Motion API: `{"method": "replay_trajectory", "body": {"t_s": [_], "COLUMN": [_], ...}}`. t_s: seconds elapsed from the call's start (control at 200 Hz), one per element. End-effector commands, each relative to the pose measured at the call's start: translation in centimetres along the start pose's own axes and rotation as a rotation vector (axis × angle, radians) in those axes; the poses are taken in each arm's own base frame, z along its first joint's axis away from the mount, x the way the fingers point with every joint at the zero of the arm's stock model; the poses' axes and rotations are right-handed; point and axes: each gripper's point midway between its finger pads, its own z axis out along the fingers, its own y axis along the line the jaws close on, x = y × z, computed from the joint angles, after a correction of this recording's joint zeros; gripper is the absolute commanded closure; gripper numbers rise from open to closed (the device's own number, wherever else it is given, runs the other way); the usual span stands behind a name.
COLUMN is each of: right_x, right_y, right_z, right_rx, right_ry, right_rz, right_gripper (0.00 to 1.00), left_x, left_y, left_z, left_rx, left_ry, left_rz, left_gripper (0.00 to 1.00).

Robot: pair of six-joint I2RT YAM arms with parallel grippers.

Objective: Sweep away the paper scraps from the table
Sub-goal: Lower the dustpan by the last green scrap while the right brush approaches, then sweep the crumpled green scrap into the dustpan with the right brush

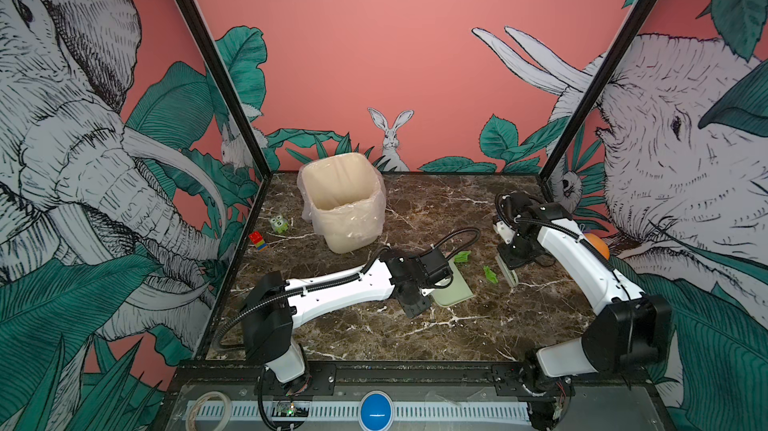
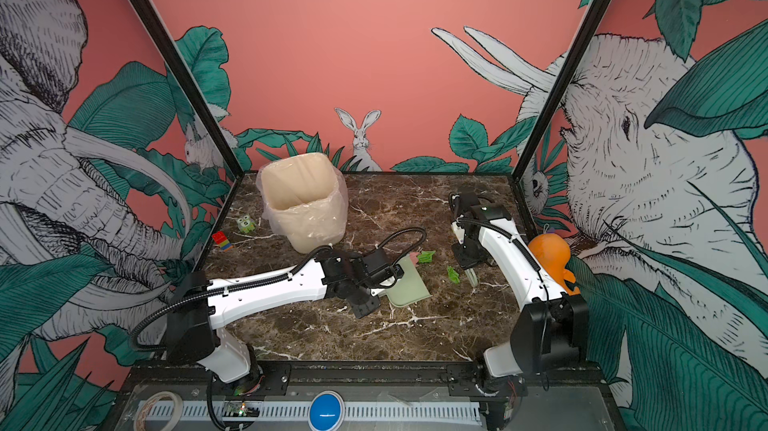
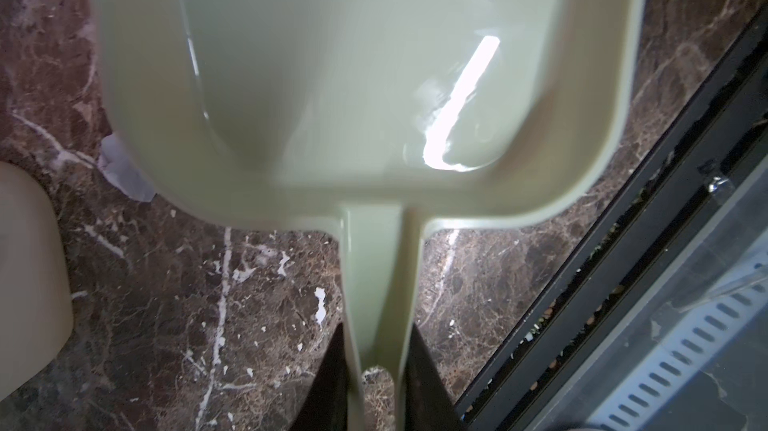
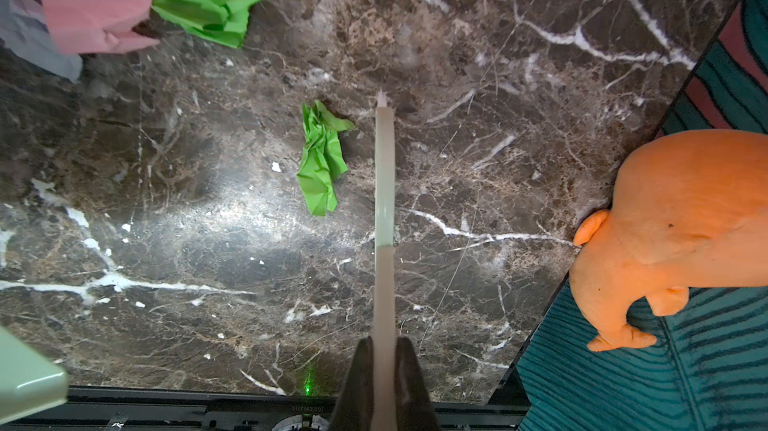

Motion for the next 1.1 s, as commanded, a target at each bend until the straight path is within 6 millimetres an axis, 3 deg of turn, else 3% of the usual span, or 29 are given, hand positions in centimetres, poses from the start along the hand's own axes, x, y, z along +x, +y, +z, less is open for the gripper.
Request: {"method": "replay_trajectory", "body": {"t_s": [0.0,0.465,1.095], "right_x": [0.0,0.1,1.3], "right_y": [0.2,2.2,6.7], "right_z": [0.1,0.2,-2.1], "right_rx": [0.003,-0.008,-0.102], "right_ry": [0.009,0.056,0.029], "right_rz": [-0.025,-0.092,-0.150], "right_gripper": [1.00,1.00,1.00], "left_x": [-0.7,0.7,0.6], "left_y": [-1.4,-3.2,-2.7], "left_z": [0.6,4.7,5.9], "left_rx": [0.075,0.163,0.146], "left_ry": [-0.027,0.080,0.150], "left_rz": [0.016,0.069,0.042], "left_gripper": [1.00,1.00,1.00]}}
